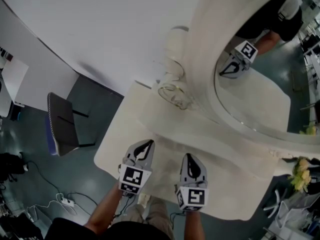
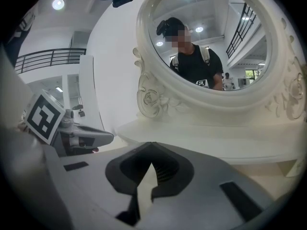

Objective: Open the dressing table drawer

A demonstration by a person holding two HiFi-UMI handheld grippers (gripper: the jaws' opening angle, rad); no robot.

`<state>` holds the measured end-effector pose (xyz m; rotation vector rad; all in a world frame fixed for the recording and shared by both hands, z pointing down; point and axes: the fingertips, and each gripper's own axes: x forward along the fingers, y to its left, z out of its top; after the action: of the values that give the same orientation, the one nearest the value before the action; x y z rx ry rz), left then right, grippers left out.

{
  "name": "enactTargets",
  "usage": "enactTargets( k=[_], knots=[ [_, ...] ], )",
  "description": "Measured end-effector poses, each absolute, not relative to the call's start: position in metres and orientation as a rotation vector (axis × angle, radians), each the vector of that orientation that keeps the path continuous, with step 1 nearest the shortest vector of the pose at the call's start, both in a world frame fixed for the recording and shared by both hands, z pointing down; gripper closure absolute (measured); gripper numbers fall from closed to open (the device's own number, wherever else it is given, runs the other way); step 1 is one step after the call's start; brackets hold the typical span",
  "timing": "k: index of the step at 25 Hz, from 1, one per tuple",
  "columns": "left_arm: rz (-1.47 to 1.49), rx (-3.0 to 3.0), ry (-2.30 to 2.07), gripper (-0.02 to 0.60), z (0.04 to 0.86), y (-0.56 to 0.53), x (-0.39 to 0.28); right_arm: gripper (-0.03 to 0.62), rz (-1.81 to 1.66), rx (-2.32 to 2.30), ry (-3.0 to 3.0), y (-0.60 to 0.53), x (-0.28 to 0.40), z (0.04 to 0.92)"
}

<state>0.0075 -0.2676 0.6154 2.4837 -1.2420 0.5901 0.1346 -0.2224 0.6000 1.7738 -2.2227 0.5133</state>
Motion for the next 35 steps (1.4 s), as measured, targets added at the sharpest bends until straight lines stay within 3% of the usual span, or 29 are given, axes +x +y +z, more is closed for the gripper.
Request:
enactTargets(
  k=[5, 9, 14, 35],
  knots=[
    [0.629, 2.42, -1.259, 0.567, 0.636, -0.275, 0.01, 0.597, 0.534, 1.775, -2.226, -0.222, 0.136, 0.603],
    [0.671, 2.389, -1.244, 0.486, 0.654, -0.28, 0.014, 0.597, 0.539, 1.771, -2.231, -0.221, 0.138, 0.606],
    [0.711, 2.374, -1.241, 0.451, 0.669, -0.288, 0.02, 0.597, 0.547, 1.772, -2.225, -0.222, 0.142, 0.607],
    [0.746, 2.371, -1.246, 0.489, 0.685, -0.299, 0.025, 0.597, 0.552, 1.785, -2.198, -0.227, 0.153, 0.609]
  ],
)
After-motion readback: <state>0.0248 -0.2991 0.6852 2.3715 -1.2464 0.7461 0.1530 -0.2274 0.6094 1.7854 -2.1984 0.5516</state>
